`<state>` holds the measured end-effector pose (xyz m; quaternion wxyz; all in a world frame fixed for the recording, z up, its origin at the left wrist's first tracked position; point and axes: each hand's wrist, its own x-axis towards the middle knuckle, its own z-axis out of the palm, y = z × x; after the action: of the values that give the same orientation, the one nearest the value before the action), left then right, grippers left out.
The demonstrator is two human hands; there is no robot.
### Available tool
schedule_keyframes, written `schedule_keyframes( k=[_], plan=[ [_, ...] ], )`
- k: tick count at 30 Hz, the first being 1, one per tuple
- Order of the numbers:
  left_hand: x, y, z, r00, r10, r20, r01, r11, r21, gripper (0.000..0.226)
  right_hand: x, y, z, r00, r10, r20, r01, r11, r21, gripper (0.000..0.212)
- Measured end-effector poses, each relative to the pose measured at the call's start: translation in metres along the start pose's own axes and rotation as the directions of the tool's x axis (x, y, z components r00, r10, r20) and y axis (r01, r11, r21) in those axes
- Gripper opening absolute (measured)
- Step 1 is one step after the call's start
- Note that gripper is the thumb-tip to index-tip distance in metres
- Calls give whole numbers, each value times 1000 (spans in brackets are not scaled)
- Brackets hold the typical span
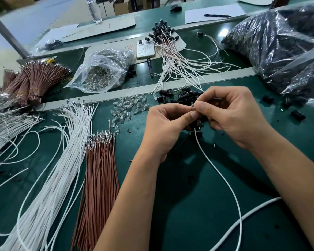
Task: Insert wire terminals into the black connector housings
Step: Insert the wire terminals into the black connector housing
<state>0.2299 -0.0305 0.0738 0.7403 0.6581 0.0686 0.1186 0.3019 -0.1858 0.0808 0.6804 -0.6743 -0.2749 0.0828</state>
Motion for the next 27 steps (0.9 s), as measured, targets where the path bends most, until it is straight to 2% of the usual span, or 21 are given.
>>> schedule_keyframes(
  k=[3, 7, 9, 13, 17, 21, 23, 27],
  plan=[
    [0, 1, -1, 1000, -13, -10, 13, 1000, -24, 4, 0, 0, 2, 1000, 11, -10, -11, 999, 39, 10],
    [2, 1, -3, 997, -30, -71, 21, 992, -121, 7, 1, 0, 3, 994, 103, 24, -105, 985, 138, 35],
    [2, 1, -4, 997, -24, -80, 10, 985, -173, 6, 0, 1, 3, 991, 129, 44, -133, 986, 101, 34],
    [3, 3, -4, 995, -33, -96, 2, 952, -307, 13, 0, 2, 2, 982, 170, 83, -172, 985, 24, 18],
    [4, 3, -6, 996, -23, -82, -6, 942, -335, 20, -3, 1, 2, 946, 249, 208, -249, 968, -30, 24],
    [3, 4, -5, 997, -27, -74, -1, 935, -355, 32, -3, -1, 2, 933, 245, 262, -237, 969, -64, 22],
    [3, 4, -5, 998, -33, -59, 9, 931, -365, 30, -3, -2, 0, 933, 240, 267, -233, 971, -59, 28],
    [1, 6, -4, 999, -48, -6, 41, 916, -398, 15, -4, -5, 0, 951, 206, 230, -204, 978, -32, 25]
  ],
)
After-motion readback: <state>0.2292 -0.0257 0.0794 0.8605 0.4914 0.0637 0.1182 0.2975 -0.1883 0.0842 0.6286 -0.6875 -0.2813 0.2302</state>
